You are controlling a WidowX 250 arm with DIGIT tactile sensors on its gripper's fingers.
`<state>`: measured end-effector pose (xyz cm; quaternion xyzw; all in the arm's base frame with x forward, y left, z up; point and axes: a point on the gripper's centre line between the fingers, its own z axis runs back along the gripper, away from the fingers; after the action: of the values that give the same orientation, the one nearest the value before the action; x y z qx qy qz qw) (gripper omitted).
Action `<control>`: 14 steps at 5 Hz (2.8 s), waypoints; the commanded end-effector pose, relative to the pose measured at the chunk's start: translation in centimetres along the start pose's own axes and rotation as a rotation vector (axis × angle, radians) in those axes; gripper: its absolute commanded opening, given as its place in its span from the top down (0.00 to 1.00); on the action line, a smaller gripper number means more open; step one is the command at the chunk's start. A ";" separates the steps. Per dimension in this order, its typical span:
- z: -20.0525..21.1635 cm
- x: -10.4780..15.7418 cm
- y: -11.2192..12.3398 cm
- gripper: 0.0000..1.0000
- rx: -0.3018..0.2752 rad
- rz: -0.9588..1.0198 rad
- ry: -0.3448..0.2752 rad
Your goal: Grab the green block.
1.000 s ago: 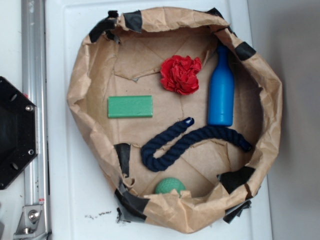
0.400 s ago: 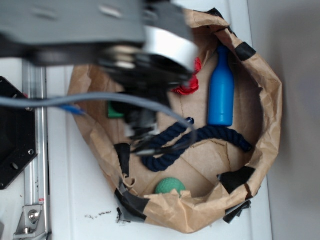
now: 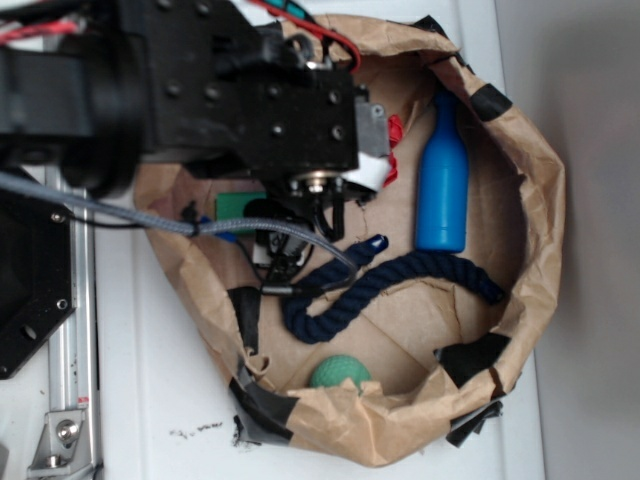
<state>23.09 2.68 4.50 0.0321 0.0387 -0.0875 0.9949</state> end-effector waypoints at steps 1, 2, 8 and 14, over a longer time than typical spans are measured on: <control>-3.9 1.1 1.3 1.00 -0.069 0.015 0.008; -2.0 1.0 1.0 1.00 -0.063 0.023 -0.026; 10.7 -2.9 0.9 0.00 -0.066 0.048 -0.183; -2.3 1.1 0.7 0.00 -0.103 0.023 0.034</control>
<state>24.41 3.20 2.23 -0.0241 0.0723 -0.0717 0.9945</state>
